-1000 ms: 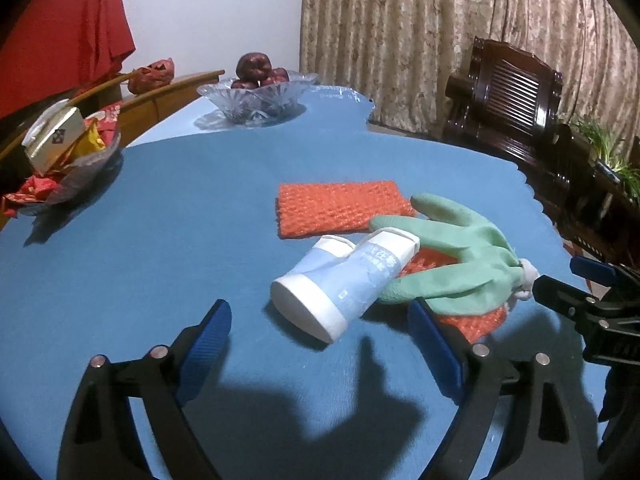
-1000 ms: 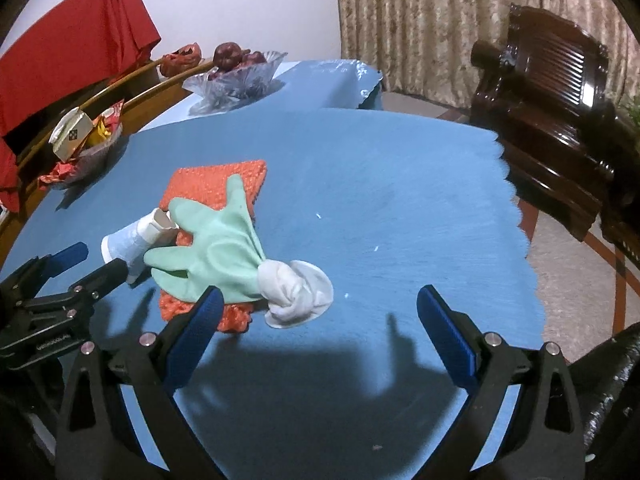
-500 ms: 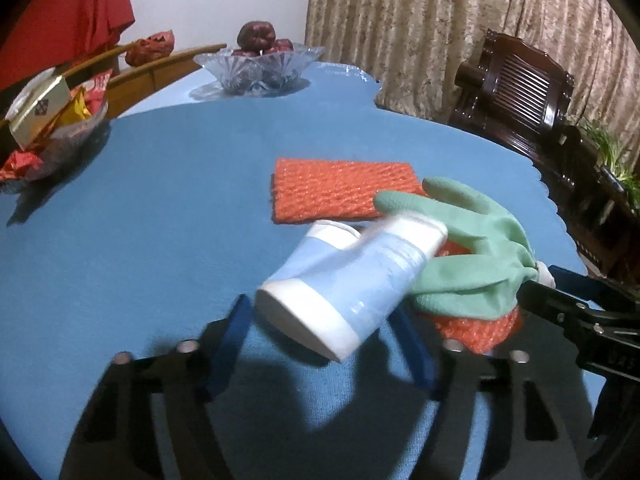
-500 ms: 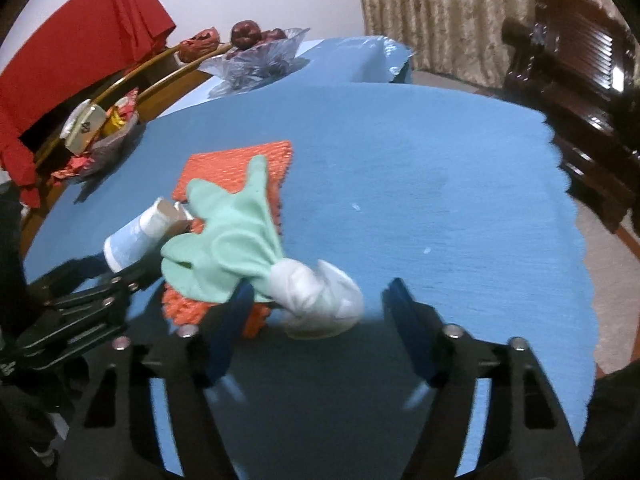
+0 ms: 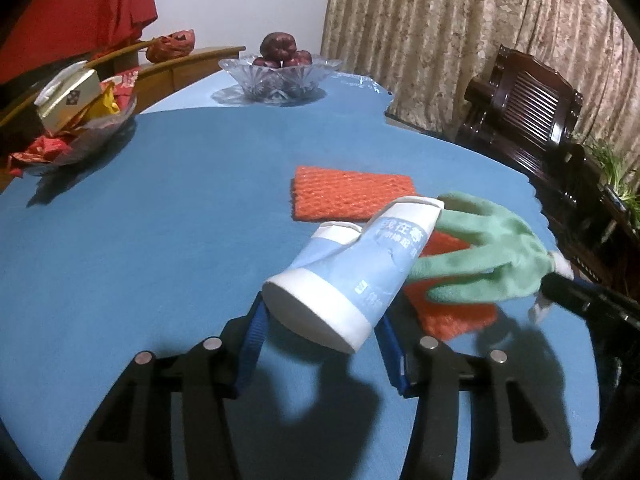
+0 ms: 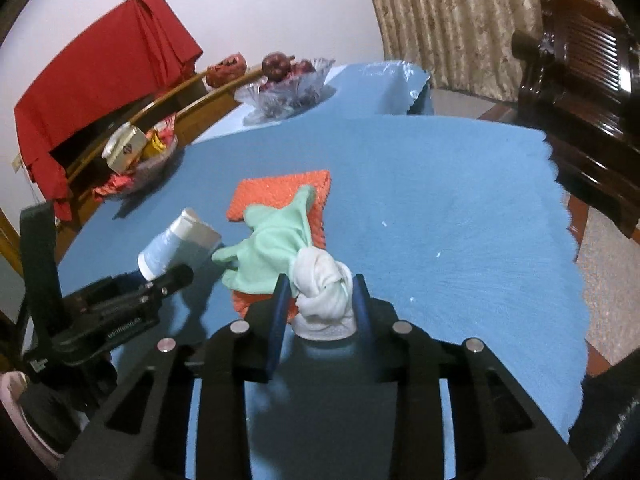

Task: Collect trash
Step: 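Lift the green glove off the orange sponge with the right gripper while the left holds the tube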

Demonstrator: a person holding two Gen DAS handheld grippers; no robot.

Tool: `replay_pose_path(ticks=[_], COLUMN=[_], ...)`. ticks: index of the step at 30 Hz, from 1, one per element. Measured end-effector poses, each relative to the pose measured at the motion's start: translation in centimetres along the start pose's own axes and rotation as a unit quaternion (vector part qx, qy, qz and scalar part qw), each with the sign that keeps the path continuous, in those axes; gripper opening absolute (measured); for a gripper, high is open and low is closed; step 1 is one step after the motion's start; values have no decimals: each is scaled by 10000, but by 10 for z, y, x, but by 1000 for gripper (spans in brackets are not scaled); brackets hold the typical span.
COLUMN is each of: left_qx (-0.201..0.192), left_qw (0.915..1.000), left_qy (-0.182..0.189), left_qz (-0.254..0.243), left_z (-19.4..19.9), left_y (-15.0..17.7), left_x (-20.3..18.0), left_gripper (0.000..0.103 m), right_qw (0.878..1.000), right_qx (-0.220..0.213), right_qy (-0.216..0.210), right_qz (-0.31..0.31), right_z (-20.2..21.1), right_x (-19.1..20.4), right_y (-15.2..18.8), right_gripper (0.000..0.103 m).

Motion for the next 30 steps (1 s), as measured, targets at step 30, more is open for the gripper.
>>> replay_pose_path(ticks=[30], left_qx=[368], left_qw=[9982], left_qy=[104], left_qz=[-454], left_z=[56], left_y=[68], left_x=[-51], left_gripper=[51], right_qw=[9958], right_qx=[461], right_qy=[610], right_qz=[-498], right_z=[68], right_x=[-29], right_y=[92], right_gripper=[30])
Point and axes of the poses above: each gripper's, at about its wrist camera, not at the fingertips, and z roughly against the way its jaws point, x to its left, y to its underside, the point moved 4 cm from there along -z, roughly the way its jaws point, and after that the axes turned 3 degrees about -z, right-handed, at the moved point
